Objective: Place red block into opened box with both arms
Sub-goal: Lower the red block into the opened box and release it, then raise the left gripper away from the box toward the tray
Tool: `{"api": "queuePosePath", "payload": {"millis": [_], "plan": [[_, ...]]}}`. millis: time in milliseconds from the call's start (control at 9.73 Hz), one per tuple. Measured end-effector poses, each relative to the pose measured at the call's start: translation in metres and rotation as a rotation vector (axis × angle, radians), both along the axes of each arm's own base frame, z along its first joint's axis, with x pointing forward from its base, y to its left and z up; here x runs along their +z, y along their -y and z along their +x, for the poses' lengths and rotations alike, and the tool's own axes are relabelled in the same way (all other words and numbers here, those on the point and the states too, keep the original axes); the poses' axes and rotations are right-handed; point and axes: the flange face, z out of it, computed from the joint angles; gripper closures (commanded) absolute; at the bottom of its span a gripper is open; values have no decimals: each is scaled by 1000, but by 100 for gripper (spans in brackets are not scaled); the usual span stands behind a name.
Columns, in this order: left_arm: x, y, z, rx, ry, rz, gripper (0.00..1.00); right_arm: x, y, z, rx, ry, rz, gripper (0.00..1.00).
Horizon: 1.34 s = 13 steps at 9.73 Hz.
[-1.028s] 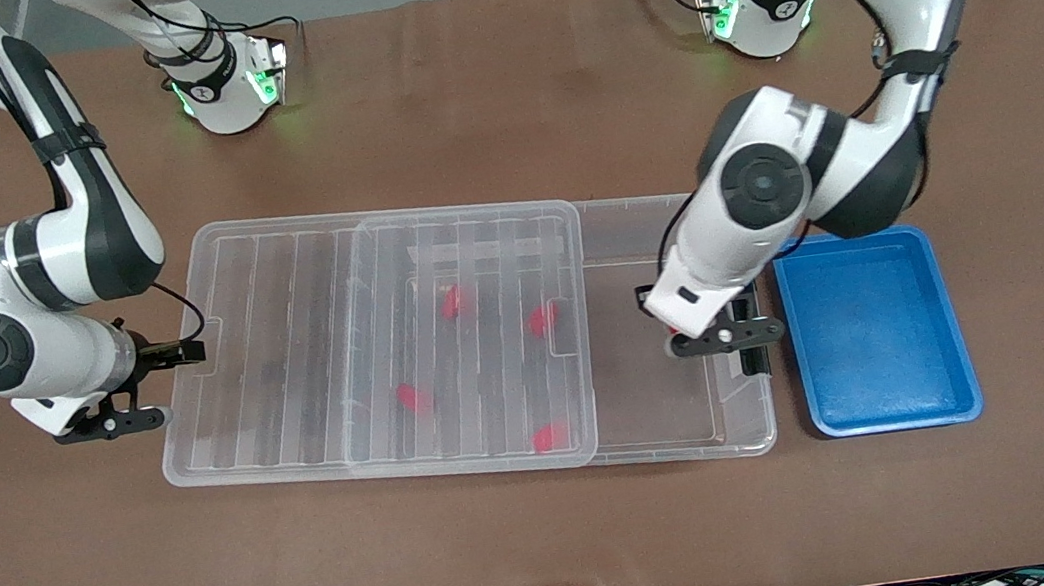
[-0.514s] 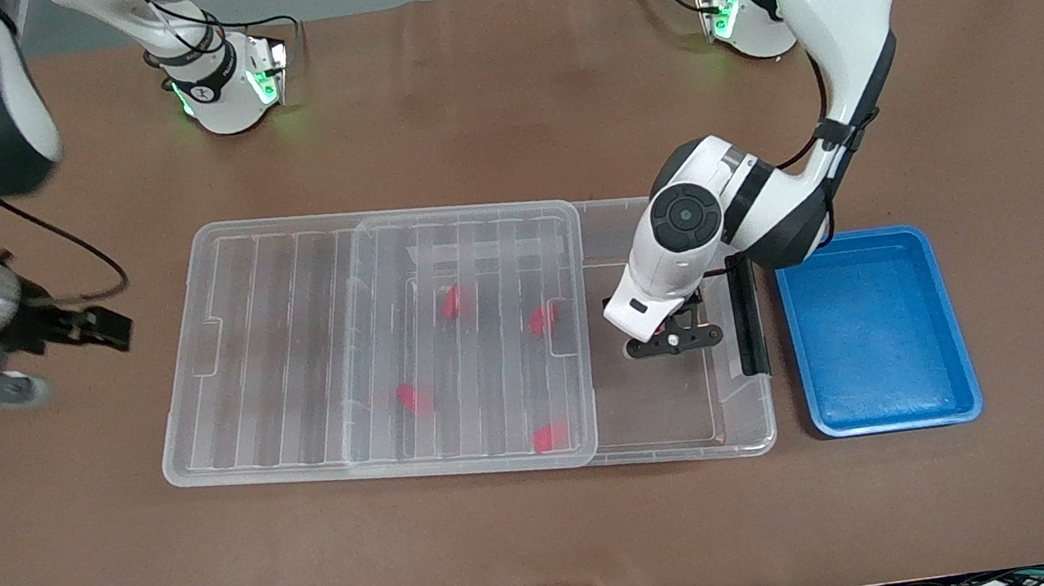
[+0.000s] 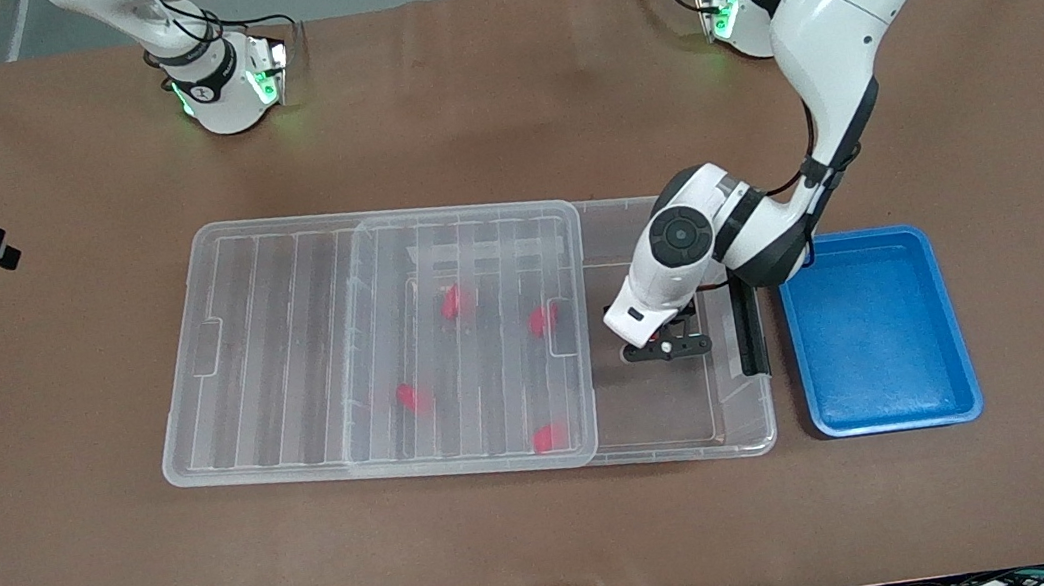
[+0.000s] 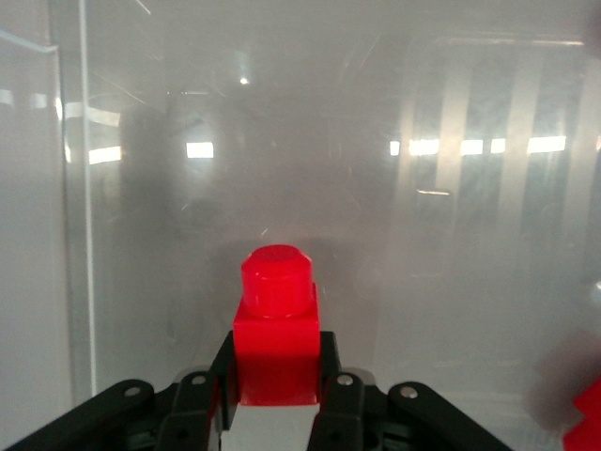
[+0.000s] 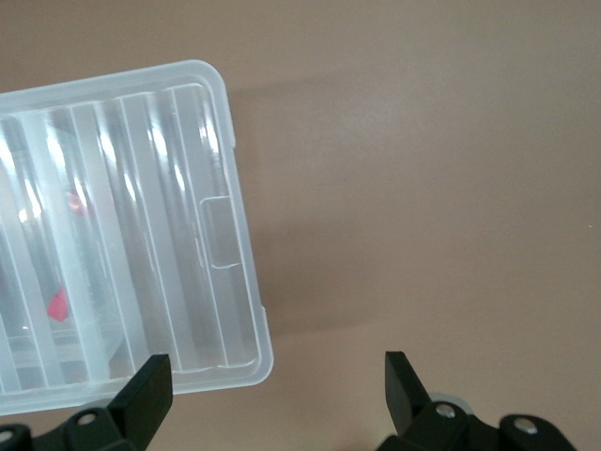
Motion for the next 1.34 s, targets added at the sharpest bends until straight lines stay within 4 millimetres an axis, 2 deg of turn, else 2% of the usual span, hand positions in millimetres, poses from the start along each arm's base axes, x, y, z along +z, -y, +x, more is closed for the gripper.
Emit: {"api": "queuePosePath", "payload": {"millis": [206, 308, 411, 514, 617, 822, 925, 1131, 1336], "plan": [[15, -4, 13, 17, 24, -9, 0, -7, 13, 0, 13, -11, 5, 0], [32, -5, 19, 22, 34, 1, 0, -8, 13, 0, 15, -12, 6, 0], [60, -6, 25, 28, 44, 27, 0, -8, 13, 0, 19, -13, 7, 0], [102, -8, 31, 40, 60, 53, 0, -10, 15, -1, 31, -17, 8, 6], [152, -10, 36, 54, 83, 72, 0, -16, 24, -2, 53, -28, 11, 23], [241, -35, 44, 36, 111, 118, 0, -41, 56, -2, 115, -45, 23, 78], [274, -58, 51, 40, 120, 134, 0, -66, 63, 4, 150, -29, 23, 100], [319, -104, 63, 79, 141, 143, 0, -138, 54, 23, 193, 1, 17, 100], [358, -137, 65, 130, 170, 149, 0, -210, 20, 50, 253, -4, 9, 100]]}}
